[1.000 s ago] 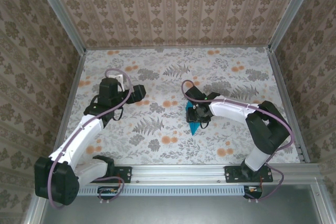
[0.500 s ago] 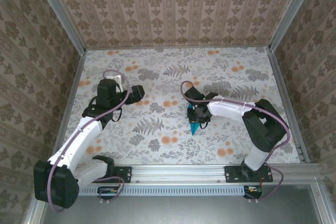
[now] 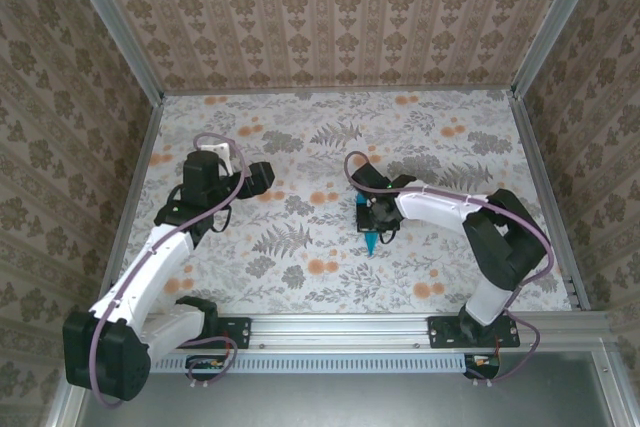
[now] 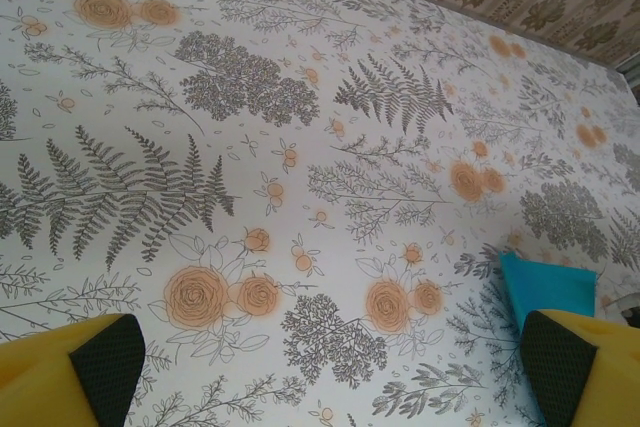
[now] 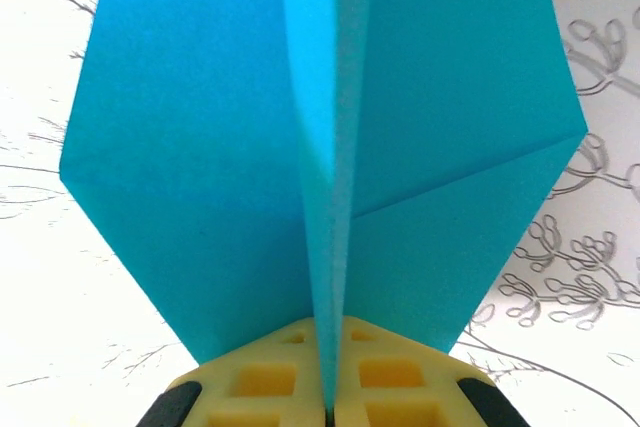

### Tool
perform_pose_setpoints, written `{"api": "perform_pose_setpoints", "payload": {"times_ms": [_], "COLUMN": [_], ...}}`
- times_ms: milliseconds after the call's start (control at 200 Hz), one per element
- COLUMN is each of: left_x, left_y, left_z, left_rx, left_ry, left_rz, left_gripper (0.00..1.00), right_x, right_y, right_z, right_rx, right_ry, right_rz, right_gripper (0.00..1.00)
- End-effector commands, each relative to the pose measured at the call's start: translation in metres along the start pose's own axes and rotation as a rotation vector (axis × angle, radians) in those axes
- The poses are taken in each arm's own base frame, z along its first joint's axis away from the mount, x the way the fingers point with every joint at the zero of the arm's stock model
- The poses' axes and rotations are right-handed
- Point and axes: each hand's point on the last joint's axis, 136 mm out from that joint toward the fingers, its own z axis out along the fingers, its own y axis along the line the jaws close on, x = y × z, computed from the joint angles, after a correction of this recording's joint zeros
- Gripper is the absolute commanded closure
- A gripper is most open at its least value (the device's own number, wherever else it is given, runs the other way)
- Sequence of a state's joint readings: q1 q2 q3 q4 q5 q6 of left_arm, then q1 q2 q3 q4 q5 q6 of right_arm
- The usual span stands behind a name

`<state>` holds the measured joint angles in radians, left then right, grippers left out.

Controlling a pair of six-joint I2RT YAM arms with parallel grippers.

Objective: Fold a paper plane with a square sheet of paper (fold left side to right side)
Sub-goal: Pick up the paper plane at the center of the table.

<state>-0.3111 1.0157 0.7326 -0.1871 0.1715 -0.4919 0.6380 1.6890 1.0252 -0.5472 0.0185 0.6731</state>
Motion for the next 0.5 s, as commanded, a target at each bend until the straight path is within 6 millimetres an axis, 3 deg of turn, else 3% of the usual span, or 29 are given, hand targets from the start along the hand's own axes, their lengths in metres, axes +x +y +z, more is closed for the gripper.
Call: {"api": "perform_pose_setpoints", "payload": {"times_ms": [0, 145, 300, 495], "left_x": [-0.02, -0.034, -0.045, -0.044], "left_y": [-0.011, -0.015, -0.022, -0.026], "left_z": [-0.012, -0.018, -0.029, -0.041], "left_rx": [0.033, 0.041, 0.067, 0.089], "left_ry": [-0.058, -0.119, -0.219, -0.263], "left_rz": [0.049, 0.082, 0.176, 0.271], "left_gripper": [0.0, 0.0, 0.0, 0.0], "right_x": [-0.018, -0.041, -0.082, -0.129], "right_y": [0.002, 0.001, -0.005, -0.004], "right_z": [-0.03, -0.045, -0.058, -0.05], "right_rx": [-0.029, -0.034, -0.022, 0.024], "right_ry": [-0.044, -0.059, -0.095, -0.097], "right_rz": [0.019, 0.012, 0.023, 0.008], "right_gripper": [0.92, 0.92, 0.92, 0.92]}}
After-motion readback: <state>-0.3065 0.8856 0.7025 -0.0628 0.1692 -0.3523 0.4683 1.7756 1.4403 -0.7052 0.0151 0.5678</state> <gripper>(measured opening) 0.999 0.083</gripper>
